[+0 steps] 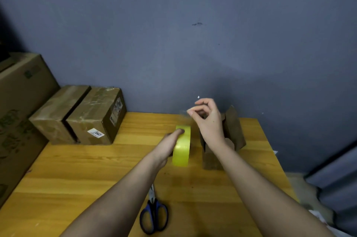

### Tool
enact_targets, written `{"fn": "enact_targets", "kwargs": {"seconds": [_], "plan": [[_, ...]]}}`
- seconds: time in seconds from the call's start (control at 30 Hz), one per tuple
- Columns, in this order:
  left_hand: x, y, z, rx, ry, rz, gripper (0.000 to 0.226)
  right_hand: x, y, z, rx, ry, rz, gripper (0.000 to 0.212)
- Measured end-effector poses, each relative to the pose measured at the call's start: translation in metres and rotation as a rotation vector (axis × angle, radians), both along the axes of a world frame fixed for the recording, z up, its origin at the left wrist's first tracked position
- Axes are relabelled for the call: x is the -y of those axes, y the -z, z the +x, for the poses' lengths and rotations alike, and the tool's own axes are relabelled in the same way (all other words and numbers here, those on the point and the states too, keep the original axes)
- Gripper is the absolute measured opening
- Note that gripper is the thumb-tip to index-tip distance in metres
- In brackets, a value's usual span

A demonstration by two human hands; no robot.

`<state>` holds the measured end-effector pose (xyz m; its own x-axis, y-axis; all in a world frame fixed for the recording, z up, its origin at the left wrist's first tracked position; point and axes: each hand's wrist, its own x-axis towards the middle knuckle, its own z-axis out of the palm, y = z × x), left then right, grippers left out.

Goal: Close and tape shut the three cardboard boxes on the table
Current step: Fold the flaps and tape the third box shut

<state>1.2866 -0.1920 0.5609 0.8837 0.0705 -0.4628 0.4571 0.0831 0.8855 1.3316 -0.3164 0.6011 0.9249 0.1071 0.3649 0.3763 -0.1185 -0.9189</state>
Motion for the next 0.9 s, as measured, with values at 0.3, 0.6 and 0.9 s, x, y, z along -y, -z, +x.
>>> {"fn": "enact_targets", "kwargs": {"seconds": [0.3,0.6,0.9], "plan": [[-0.002,0.04,-0.013,-0.016,-0.04,0.313,0.069,0.013,0.035,-0.022,-0.045,-0.079,-0.27,0.032],[-0.018,0.031,-0.01,0.576,0.135,0.726,0.009,0.018,0.05,-0.034,-0.065,-0.066,-0.339,0.032],[-0.025,0.033,-0.009,0.533,0.355,1.024,0.014,0.018,0.064,-0.04,-0.051,-0.043,-0.429,0.029]]}}
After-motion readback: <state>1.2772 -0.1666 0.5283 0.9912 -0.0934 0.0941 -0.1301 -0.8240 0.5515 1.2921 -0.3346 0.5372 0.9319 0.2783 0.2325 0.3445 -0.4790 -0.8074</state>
